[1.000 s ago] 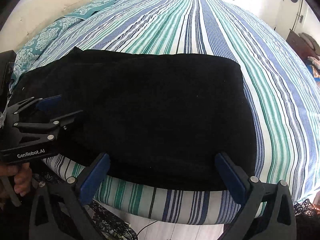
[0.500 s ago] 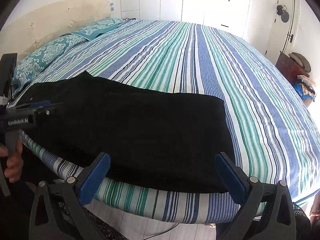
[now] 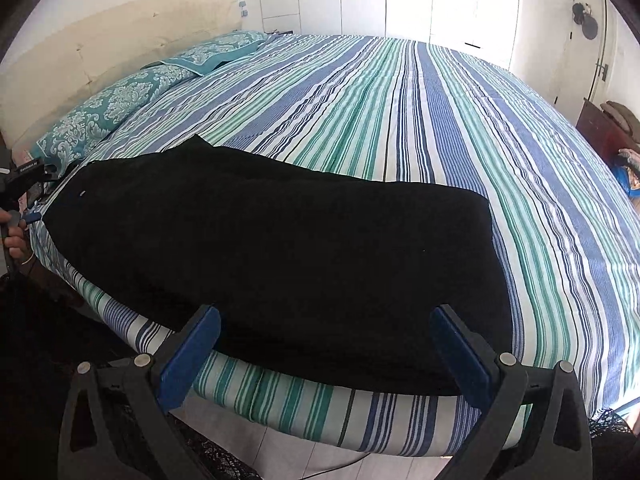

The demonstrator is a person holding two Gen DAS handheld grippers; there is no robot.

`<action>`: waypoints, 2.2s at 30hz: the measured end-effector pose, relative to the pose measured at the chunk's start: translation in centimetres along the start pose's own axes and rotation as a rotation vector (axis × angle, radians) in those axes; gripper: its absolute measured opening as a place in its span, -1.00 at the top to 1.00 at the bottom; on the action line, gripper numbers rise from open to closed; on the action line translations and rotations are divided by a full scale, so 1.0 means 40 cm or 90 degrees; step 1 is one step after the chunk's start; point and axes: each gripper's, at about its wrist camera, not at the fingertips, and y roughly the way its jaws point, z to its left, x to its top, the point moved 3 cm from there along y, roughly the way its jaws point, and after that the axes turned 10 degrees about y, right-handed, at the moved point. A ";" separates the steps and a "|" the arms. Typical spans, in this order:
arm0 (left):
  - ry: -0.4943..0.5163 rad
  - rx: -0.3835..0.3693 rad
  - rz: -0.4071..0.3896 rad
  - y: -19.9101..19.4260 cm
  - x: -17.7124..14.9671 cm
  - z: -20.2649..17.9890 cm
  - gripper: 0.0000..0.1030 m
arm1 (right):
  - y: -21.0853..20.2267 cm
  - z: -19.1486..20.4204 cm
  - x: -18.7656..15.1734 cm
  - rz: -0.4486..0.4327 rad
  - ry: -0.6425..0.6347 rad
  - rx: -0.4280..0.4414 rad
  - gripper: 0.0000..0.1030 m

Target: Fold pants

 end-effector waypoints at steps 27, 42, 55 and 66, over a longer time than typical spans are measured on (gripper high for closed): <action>0.224 -0.203 0.251 -0.009 0.058 -0.279 0.56 | -0.021 -0.026 0.020 -0.020 0.022 0.023 -0.99; 0.389 -0.256 0.309 -0.036 -0.408 -0.911 0.30 | -0.131 -0.208 0.079 -0.103 0.193 0.053 -0.99; 0.442 -0.376 0.197 -0.241 -0.306 -0.912 -0.81 | -0.156 -0.309 0.076 -0.115 0.309 0.089 -0.99; 0.335 -0.060 0.117 -0.037 -0.346 -0.406 -0.64 | -0.003 0.050 0.049 0.079 0.126 0.274 -0.69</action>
